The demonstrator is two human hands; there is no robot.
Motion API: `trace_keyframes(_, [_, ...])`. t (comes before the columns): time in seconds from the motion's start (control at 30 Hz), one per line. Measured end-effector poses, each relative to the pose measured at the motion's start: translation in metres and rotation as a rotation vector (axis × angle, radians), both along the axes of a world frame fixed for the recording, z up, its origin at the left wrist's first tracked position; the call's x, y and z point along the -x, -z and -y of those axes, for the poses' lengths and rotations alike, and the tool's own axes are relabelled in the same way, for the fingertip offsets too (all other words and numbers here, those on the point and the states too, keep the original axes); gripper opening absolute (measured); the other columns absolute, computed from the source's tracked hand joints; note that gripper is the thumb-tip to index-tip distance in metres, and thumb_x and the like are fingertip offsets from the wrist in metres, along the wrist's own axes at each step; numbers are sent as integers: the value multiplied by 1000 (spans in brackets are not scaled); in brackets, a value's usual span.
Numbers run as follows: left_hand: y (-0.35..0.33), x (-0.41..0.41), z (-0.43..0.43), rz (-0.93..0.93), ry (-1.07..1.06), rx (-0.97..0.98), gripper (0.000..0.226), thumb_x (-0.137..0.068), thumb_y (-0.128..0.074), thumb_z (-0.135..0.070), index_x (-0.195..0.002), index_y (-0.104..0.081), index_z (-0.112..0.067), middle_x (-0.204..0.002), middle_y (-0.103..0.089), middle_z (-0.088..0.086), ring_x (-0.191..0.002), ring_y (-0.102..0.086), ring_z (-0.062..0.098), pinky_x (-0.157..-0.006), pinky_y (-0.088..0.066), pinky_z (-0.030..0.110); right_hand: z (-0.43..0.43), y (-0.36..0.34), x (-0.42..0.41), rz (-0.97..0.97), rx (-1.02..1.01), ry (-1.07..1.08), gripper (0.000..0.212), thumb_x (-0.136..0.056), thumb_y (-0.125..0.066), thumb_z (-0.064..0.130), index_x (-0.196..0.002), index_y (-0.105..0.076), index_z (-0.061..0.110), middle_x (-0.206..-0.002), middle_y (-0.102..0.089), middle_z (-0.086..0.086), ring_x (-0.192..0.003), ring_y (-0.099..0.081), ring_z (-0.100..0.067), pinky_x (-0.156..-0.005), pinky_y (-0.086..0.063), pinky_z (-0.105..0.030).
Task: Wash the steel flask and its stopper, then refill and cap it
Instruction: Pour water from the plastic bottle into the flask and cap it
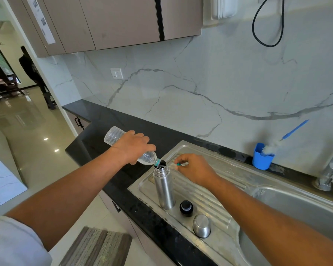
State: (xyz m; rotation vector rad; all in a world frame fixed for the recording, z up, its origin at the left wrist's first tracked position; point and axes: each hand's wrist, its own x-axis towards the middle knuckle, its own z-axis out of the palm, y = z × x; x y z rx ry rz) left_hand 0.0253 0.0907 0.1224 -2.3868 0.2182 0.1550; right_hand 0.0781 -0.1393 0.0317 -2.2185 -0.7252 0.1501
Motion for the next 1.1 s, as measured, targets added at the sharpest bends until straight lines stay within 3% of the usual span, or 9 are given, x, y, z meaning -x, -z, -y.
trace_keyframes(1.1, [-8, -5, 10, 6, 47, -98, 75, -84, -81, -21, -146, -43, -38, -129, -56, -2, -122, -54, 22, -99, -41, 38, 5, -1, 7, -9, 2, 14, 22, -95, -71, 20, -117, -76, 21, -121, -71, 5, -104, -64, -9, -87, -46, -19])
